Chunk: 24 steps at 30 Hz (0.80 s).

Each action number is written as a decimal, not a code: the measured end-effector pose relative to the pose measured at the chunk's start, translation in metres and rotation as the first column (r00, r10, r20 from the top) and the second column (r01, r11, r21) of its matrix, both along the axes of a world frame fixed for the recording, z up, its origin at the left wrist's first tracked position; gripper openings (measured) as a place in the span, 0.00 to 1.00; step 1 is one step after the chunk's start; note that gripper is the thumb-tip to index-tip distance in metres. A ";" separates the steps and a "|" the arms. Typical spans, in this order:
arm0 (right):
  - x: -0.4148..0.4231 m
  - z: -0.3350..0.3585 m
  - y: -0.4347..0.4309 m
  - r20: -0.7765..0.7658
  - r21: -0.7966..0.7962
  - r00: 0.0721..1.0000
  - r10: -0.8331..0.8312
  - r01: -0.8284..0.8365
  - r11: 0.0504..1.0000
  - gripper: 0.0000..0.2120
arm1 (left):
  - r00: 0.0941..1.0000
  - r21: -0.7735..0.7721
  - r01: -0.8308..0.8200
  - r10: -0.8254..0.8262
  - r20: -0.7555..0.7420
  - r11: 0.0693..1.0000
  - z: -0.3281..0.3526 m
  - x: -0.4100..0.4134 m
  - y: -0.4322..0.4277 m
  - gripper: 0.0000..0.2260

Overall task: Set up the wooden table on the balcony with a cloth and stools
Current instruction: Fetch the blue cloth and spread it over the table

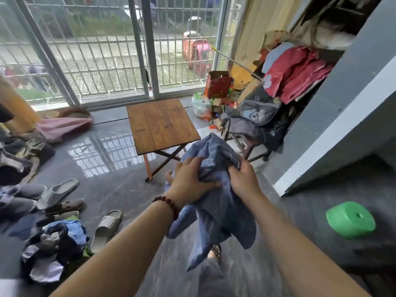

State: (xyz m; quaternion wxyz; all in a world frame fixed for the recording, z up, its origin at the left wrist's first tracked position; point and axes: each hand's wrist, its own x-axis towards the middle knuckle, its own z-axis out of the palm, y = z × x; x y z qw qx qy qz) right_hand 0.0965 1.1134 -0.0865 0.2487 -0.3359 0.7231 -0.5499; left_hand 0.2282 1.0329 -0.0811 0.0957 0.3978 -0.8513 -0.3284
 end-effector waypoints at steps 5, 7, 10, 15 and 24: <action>-0.048 -0.009 -0.061 0.019 0.039 0.998 0.054 -0.055 0.998 0.07 | 0.958 0.144 -0.130 0.162 -0.238 0.981 -0.001 -0.050 -0.060 0.09; -0.071 -0.011 -0.080 0.079 0.041 0.992 0.096 -0.100 0.994 0.06 | 0.921 0.258 -0.178 0.253 -0.296 0.950 0.007 -0.075 -0.077 0.04; -0.105 -0.006 -0.103 0.097 0.057 0.975 0.201 -0.208 0.977 0.05 | 0.846 0.423 -0.254 0.412 -0.339 0.870 0.012 -0.116 -0.100 0.03; -0.157 0.000 -0.127 0.171 0.020 0.892 0.417 -0.427 0.904 0.08 | 0.728 0.513 -0.288 0.533 -0.431 0.809 0.012 -0.170 -0.124 0.07; -0.213 -0.010 -0.160 -0.008 0.193 0.931 0.364 -0.356 0.914 0.07 | 0.877 0.441 -0.174 0.342 -0.338 0.881 0.019 -0.208 -0.151 0.05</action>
